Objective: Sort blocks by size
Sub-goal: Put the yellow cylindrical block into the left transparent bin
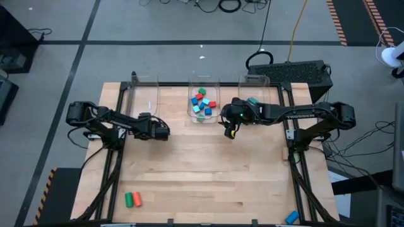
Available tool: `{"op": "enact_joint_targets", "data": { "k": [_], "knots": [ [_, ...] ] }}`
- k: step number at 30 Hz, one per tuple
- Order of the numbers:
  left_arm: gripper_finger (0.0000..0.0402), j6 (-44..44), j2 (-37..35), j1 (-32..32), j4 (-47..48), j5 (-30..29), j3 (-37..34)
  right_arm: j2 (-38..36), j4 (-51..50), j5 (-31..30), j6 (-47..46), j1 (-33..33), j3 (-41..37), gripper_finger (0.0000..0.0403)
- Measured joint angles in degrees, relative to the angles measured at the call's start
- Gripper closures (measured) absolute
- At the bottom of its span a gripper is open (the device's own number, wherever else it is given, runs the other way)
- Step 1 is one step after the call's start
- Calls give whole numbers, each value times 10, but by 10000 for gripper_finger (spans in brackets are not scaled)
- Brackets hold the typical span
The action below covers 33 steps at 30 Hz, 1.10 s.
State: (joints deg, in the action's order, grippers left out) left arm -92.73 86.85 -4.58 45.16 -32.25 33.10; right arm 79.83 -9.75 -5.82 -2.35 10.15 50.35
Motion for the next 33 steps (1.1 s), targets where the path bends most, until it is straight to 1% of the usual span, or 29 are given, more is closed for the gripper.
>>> {"op": "enact_joint_targets", "data": {
  "k": [4,6,8,10,12,15,17,21,26,30,33],
  "knots": [
    [100,1,0,0,1,0,0,0,0,0,-3,0,0,234],
    [112,1,0,2,4,0,1,0,0,0,-7,0,0,234],
    [112,12,1,8,10,2,6,0,-3,0,-13,0,0,234],
    [112,47,1,10,13,10,15,0,-8,1,-17,0,0,234],
    [112,85,2,10,21,32,29,0,-15,1,-19,-1,0,234],
    [112,131,2,11,48,81,62,0,-26,1,-22,-3,0,234],
    [112,166,2,14,67,103,87,0,-29,0,-23,-5,0,234],
    [112,223,-5,22,99,126,144,0,-29,1,-19,-7,0,234],
    [112,286,-12,23,196,118,238,0,-30,1,-16,-7,0,234],
    [112,339,-12,17,277,87,325,0,-30,1,-15,-7,0,234],
    [112,389,-13,-4,327,47,378,0,-30,1,-15,-7,0,234]
  ]
}}
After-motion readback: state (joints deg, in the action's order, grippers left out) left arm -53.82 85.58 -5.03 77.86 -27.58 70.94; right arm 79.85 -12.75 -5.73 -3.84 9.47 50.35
